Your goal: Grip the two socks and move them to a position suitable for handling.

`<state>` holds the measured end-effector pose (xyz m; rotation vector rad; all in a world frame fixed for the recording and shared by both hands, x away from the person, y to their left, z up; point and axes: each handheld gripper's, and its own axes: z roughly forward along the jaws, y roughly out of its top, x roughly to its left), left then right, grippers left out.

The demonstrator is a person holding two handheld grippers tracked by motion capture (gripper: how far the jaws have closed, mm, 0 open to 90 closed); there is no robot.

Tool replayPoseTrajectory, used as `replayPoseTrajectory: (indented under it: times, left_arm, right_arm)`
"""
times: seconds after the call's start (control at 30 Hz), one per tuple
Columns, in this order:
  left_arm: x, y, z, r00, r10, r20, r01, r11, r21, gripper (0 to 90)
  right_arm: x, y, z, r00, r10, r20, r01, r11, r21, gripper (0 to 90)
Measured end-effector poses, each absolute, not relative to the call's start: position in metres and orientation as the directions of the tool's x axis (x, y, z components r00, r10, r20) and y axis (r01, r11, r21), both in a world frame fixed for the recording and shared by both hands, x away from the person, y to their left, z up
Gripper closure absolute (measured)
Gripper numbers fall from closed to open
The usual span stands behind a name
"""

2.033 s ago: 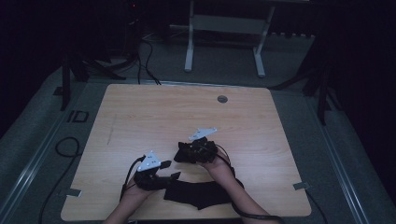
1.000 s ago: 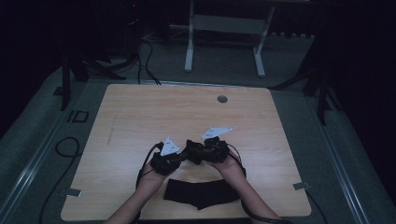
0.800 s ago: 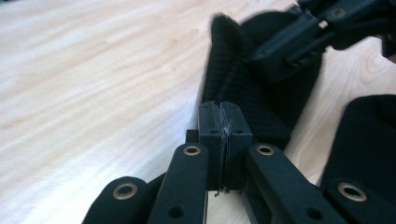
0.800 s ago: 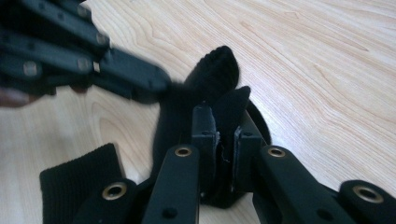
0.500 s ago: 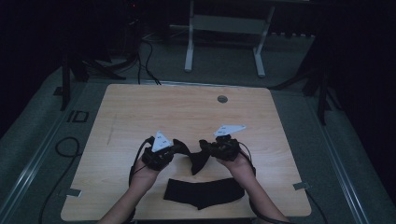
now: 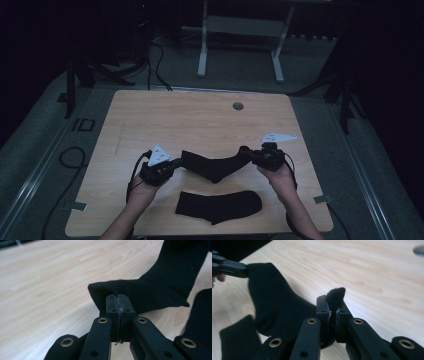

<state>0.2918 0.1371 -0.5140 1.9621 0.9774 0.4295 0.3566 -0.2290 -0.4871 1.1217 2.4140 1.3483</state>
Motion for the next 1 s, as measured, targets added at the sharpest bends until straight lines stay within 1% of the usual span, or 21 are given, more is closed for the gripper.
replayPoseTrajectory:
  times: [0.1, 0.17, 0.23, 0.33, 0.4, 0.43, 0.5, 0.63, 0.67, 0.7, 0.77, 0.8, 0.83, 0.93, 0.97, 1.0]
  left_arm:
    - [0.291, 0.134, -0.525, 0.644, 0.762, -0.071, 0.487, -0.338, 0.805, 89.3]
    - [0.29, 0.13, -0.531, 0.661, 0.748, -0.059, 0.489, -0.369, 0.79, 89.3]
    - [0.291, 0.126, -0.538, 0.67, 0.739, -0.07, 0.501, -0.381, 0.777, 89.2]
    - [0.292, 0.122, -0.547, 0.674, 0.734, -0.076, 0.512, -0.39, 0.766, 89.0]
    - [0.293, 0.122, -0.551, 0.677, 0.729, -0.1, 0.526, -0.383, 0.76, 88.9]
    - [0.294, 0.122, -0.552, 0.675, 0.732, -0.095, 0.532, -0.393, 0.75, 88.9]
    - [0.294, 0.121, -0.556, 0.674, 0.732, -0.102, 0.545, -0.399, 0.737, 88.8]
    - [0.293, 0.122, -0.56, 0.671, 0.734, -0.104, 0.564, -0.414, 0.715, 87.8]
    - [0.292, 0.122, -0.56, 0.675, 0.73, -0.112, 0.567, -0.416, 0.711, 86.6]
    - [0.292, 0.122, -0.559, 0.676, 0.729, -0.108, 0.565, -0.419, 0.711, 84.8]
    - [0.291, 0.125, -0.558, 0.67, 0.735, -0.105, 0.563, -0.411, 0.717, 84.8]
    - [0.291, 0.127, -0.557, 0.669, 0.733, -0.123, 0.566, -0.395, 0.724, 80.3]
    - [0.291, 0.128, -0.555, 0.667, 0.736, -0.118, 0.563, -0.393, 0.727, 76.5]
    - [0.296, 0.131, -0.551, 0.662, 0.732, -0.161, 0.572, -0.354, 0.74, 59.8]
    - [0.298, 0.13, -0.55, 0.656, 0.737, -0.16, 0.574, -0.349, 0.741, 57.6]
    - [0.301, 0.128, -0.549, 0.658, 0.733, -0.172, 0.578, -0.345, 0.739, 53.3]
  right_arm:
    - [0.358, -0.238, -0.501, -0.688, 0.686, 0.237, 0.566, 0.303, 0.767, 83.2]
    - [0.358, -0.243, -0.511, -0.68, 0.692, 0.243, 0.585, 0.312, 0.749, 80.2]
    - [0.359, -0.248, -0.521, -0.666, 0.703, 0.251, 0.61, 0.318, 0.726, 79.0]
    - [0.36, -0.256, -0.533, -0.647, 0.722, 0.245, 0.636, 0.334, 0.695, 73.8]
    - [0.36, -0.262, -0.539, -0.629, 0.737, 0.247, 0.653, 0.33, 0.681, 73.1]
    - [0.361, -0.265, -0.542, -0.622, 0.744, 0.244, 0.66, 0.33, 0.675, 72.3]
    - [0.362, -0.272, -0.546, -0.61, 0.756, 0.238, 0.669, 0.331, 0.665, 70.0]
    - [0.363, -0.282, -0.55, -0.586, 0.775, 0.236, 0.688, 0.323, 0.649, 60.5]
    - [0.363, -0.284, -0.55, -0.584, 0.778, 0.231, 0.688, 0.324, 0.65, 59.5]
    - [0.363, -0.286, -0.549, -0.581, 0.783, 0.22, 0.686, 0.326, 0.651, 58.8]
    - [0.362, -0.29, -0.545, -0.572, 0.799, 0.187, 0.677, 0.331, 0.657, 54.8]
    - [0.362, -0.293, -0.542, -0.567, 0.804, 0.18, 0.674, 0.328, 0.662, 53.4]
    - [0.362, -0.296, -0.539, -0.563, 0.806, 0.183, 0.673, 0.319, 0.668, 51.0]
    - [0.362, -0.303, -0.532, -0.553, 0.813, 0.184, 0.673, 0.305, 0.674, 49.3]
    - [0.363, -0.305, -0.531, -0.553, 0.811, 0.191, 0.675, 0.302, 0.673, 48.4]
    - [0.363, -0.305, -0.529, -0.549, 0.816, 0.183, 0.676, 0.304, 0.671, 48.4]
